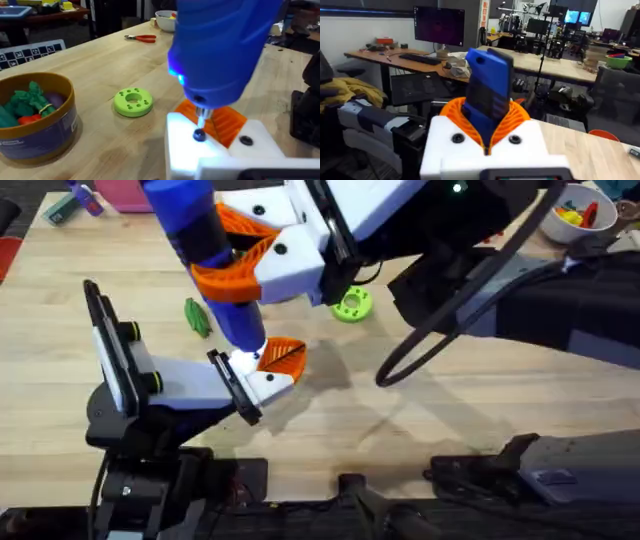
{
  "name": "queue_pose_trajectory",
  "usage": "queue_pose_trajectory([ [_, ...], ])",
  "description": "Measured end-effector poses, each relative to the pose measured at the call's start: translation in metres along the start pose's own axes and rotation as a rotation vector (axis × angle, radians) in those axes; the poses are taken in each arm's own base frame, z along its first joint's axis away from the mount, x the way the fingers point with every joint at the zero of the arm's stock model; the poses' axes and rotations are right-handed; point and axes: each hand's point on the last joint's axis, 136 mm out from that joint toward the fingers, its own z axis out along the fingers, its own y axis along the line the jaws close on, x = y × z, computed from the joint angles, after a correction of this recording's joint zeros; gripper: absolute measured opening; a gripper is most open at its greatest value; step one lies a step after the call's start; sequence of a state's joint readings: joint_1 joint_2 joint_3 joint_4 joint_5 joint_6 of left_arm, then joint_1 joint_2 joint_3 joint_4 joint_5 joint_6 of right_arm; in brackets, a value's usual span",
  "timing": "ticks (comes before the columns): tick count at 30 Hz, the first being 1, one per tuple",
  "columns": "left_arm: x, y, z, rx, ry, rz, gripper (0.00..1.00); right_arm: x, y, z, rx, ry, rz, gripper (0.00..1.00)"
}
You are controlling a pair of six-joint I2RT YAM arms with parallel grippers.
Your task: Pick up the gripper from the table and insert it into the empty holder that is missing its gripper. Then pick up a screw, insert it into the mounting hole, and use the screwdriver to tighten it. Finally, clean up the table by picking up the vegetable and placing it into the bucket.
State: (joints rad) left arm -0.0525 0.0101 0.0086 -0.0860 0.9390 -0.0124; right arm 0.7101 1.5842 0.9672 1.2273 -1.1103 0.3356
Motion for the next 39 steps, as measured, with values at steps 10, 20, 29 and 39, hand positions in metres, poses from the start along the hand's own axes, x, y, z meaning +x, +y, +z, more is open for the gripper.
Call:
queue_pose_trajectory([
  [10, 0.0, 0.0, 0.0, 0.0, 0.0, -0.001, 0.008, 0.008, -0.004, 0.001, 0.006, 0.005, 0.012, 0.024],
  [20, 0.0, 0.0, 0.0, 0.0, 0.0, 0.0, 0.008, 0.012, -0.006, 0.003, 0.015, 0.003, 0.02, 0.024],
  [29, 0.0, 0.0, 0.0, 0.0, 0.0, 0.0, 0.008, 0.003, -0.003, 0.003, 0.006, -0.022, -0.035, 0.024],
  [39, 0.0, 0.0, 0.0, 0.0, 0.0, 0.0, 0.008, 0.003, -0.002, 0.003, 0.003, -0.021, -0.036, 0.024],
])
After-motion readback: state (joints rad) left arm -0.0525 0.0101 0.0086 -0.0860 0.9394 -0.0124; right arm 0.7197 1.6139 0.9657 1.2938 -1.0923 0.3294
